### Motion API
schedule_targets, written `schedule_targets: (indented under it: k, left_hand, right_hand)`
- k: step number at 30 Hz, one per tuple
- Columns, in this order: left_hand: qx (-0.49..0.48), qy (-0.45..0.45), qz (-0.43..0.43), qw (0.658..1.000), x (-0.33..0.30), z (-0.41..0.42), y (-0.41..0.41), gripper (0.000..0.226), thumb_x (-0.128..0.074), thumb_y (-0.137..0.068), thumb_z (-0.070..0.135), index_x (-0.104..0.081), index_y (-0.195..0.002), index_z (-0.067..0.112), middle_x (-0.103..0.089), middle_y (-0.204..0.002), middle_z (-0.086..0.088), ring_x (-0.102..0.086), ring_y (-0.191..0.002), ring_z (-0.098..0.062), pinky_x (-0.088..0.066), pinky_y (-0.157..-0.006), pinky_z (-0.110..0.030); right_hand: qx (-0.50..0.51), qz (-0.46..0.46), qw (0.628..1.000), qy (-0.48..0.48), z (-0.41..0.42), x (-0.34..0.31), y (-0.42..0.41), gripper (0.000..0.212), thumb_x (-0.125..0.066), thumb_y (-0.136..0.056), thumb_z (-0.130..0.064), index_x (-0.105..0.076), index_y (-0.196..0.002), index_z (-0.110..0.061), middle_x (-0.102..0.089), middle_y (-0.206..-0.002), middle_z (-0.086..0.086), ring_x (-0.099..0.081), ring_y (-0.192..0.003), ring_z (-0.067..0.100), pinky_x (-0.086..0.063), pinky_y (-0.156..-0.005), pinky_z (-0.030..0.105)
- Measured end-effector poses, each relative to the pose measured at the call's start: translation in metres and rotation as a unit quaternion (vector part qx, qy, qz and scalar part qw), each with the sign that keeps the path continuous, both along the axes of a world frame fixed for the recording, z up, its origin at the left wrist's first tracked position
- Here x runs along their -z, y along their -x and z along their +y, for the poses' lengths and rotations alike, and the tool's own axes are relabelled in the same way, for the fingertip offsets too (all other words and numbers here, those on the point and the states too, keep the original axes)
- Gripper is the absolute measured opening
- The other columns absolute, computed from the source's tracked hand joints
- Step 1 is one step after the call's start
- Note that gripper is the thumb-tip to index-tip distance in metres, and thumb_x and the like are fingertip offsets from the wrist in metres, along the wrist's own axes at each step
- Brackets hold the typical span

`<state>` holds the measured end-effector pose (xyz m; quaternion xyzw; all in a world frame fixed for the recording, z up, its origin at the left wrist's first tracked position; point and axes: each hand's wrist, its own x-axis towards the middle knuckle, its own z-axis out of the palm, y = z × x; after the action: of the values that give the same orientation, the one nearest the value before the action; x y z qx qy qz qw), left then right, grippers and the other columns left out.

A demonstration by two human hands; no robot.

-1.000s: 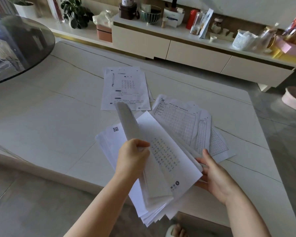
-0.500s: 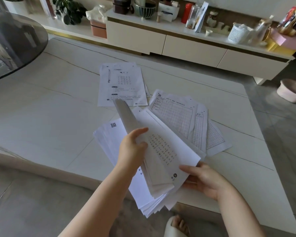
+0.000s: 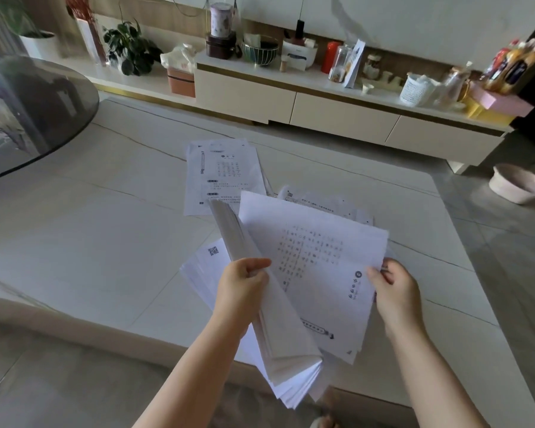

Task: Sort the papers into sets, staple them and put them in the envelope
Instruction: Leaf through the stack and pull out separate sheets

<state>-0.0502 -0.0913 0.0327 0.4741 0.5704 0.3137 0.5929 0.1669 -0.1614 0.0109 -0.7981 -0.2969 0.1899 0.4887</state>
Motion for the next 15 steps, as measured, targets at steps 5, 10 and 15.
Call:
schedule_targets:
  k: [5,10,15]
  left_hand:
    - [-0.003,-0.011,0.002,1.0,-0.002,0.001,0.005,0.031,-0.052,-0.085,0.004,-0.072,-0.098,0.023,-0.067,-0.081,0.003,-0.056,-0.062,-0.017,-0.045,-0.063,-0.029]
    - [0.001,-0.028,0.023,0.999,-0.008,-0.002,0.005,0.031,-0.053,-0.084,0.004,-0.073,-0.103,0.019,-0.065,-0.075,0.01,-0.056,-0.057,-0.013,-0.043,-0.054,-0.021]
    - [-0.008,-0.02,0.011,1.0,-0.013,-0.004,0.008,0.032,-0.052,-0.084,0.004,-0.073,-0.103,0.02,-0.066,-0.07,0.006,-0.056,-0.057,-0.014,-0.045,-0.054,-0.021]
  right_hand:
    - [-0.048,-0.084,0.993,-0.061,0.035,-0.064,-0.014,0.004,-0.058,-0.093,-0.016,-0.057,-0.093,-0.02,-0.065,-0.084,-0.003,-0.06,-0.077,0.019,-0.045,-0.073,0.032]
    - [-0.121,-0.22,0.967,-0.032,0.063,-0.129,-0.032,0.012,-0.055,-0.094,-0.016,-0.064,-0.1,-0.014,-0.069,-0.091,0.004,-0.062,-0.084,0.023,-0.046,-0.074,0.033]
    - [-0.182,-0.327,0.922,0.097,0.113,-0.13,-0.029,0.022,-0.051,-0.093,-0.01,-0.069,-0.106,-0.013,-0.066,-0.099,0.005,-0.056,-0.093,0.025,-0.04,-0.073,0.029]
